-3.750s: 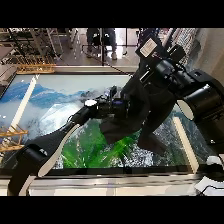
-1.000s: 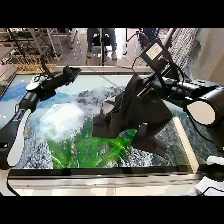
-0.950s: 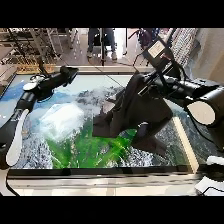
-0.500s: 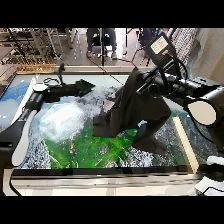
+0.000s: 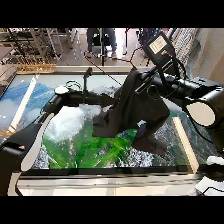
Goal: Fold the clothes and pants, and hang the long-sleeved shirts on hangers.
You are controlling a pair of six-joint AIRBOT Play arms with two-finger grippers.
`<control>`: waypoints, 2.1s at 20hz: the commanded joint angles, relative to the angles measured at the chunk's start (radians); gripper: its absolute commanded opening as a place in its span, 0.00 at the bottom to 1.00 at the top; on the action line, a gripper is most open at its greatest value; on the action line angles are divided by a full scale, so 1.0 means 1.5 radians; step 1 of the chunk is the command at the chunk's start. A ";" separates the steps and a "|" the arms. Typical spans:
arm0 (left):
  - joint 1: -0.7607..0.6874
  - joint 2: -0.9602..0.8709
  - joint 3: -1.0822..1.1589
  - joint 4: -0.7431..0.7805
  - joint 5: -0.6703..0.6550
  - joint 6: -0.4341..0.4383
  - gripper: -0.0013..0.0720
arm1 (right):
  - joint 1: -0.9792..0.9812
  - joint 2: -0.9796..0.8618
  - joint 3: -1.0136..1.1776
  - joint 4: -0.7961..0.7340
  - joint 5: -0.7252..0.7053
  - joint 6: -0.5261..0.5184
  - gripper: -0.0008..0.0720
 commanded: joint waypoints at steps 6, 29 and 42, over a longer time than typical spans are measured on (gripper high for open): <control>-0.043 0.009 0.000 -0.004 0.027 -0.023 0.92 | 0.001 0.000 0.001 -0.003 -0.001 0.018 0.04; 0.146 0.001 0.000 0.058 0.151 -0.241 0.03 | 0.000 0.000 0.000 -0.003 0.051 0.051 0.04; 0.246 0.001 0.033 -0.069 0.255 -0.257 0.03 | 0.000 0.000 0.000 0.023 0.181 -0.105 0.04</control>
